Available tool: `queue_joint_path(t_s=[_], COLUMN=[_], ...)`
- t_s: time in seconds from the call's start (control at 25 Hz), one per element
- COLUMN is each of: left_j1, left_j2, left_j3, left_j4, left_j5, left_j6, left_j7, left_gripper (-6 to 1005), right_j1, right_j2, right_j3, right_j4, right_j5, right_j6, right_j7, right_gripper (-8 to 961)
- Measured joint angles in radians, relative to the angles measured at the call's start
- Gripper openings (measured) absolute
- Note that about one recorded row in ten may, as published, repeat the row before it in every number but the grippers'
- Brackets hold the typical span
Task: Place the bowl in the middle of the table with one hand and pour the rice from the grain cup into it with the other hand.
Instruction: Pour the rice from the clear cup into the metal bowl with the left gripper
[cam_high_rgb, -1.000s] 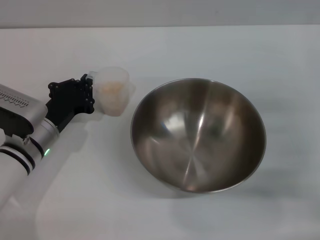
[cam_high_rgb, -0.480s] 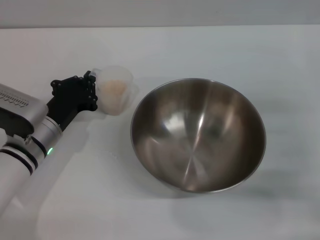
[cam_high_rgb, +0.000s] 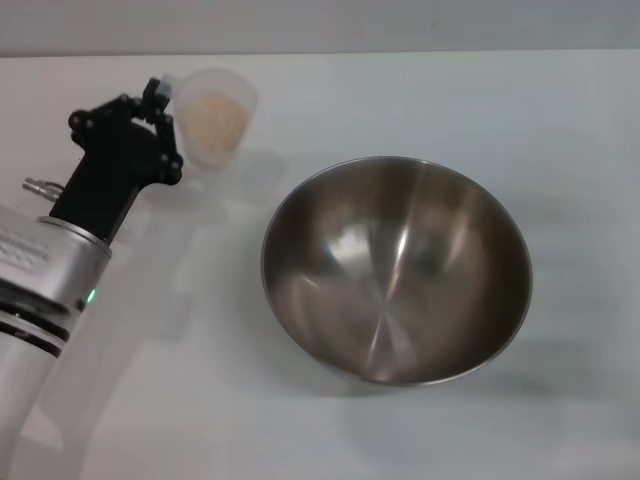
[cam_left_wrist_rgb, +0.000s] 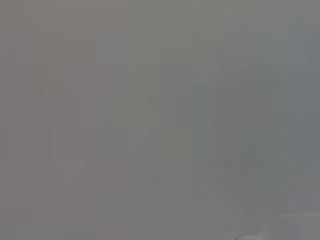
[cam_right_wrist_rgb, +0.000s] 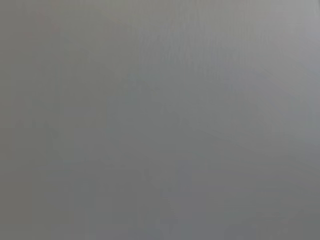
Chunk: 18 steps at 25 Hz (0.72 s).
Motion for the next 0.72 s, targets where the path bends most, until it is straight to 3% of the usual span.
queue_joint_path(t_s=[0.16, 0.36, 0.72], left_j1=[0.011, 0.023, 0.046], left_j2=[0.0, -0.001, -0.001], left_j3=[0.019, 0.024, 0.027], left_j4=[-0.028, -0.034, -0.087], left_j5=[0.041, 0.201, 0.375], left_j6=[0.066, 0.14, 0.085], left_j7=[0.176, 0.344, 0.677], left_gripper=[27, 29, 33], right_j1=[0.005, 0.014, 0.025], right_j2=[0.0, -0.002, -0.006], right_j3=[0.001, 0.002, 0.034], right_j4=[0.002, 0.009, 0.024], right_j5=[0.0, 0.004, 0.005], right_j6=[0.0, 0.006, 0.009], right_j7=[0.0, -0.004, -0.009], right_gripper=[451, 451, 451])
